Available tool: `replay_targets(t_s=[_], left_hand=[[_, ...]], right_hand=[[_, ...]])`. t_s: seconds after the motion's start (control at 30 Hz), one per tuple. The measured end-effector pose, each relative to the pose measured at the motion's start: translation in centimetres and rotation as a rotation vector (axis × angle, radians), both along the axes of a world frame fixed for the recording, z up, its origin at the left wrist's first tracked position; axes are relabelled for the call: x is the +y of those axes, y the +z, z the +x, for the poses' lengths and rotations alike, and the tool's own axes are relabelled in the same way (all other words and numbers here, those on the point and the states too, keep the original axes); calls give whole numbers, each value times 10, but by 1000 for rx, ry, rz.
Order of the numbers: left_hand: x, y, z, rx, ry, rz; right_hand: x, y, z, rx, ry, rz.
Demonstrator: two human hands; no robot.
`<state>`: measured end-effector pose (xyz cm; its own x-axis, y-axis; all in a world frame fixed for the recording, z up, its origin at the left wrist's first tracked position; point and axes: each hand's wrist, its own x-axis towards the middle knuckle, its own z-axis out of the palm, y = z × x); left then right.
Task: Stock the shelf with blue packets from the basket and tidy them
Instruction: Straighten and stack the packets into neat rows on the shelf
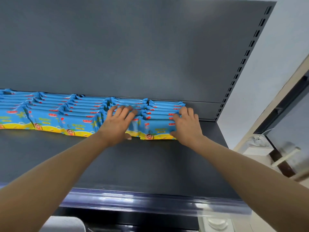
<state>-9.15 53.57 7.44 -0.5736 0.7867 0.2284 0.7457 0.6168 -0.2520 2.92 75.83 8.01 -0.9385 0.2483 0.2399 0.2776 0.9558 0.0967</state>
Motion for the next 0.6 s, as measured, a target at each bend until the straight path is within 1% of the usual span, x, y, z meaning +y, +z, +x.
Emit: replay_targets(t_s=[0.1,0.23,0.33,0.47,0.53,0.6], left_hand=[[0,-10,-6,57,67,-69],[7,-11,-7,89,83,-56],[6,-12,-8,87,62,-16],[5,-14,-6,75,33,69],[6,-15,-5,47,38,94],[7,-16,-4,39,31,98]], right_hand=[[1,-2,-4,29,-23,-8],[-5,-3,-7,48,-78,-30],[-12,-3,-6,53,-110,10],[-26,-3,-6,133,-21,63],[-34,-6,-11,128,64,72],[-39,-9,-15,125,92,119]])
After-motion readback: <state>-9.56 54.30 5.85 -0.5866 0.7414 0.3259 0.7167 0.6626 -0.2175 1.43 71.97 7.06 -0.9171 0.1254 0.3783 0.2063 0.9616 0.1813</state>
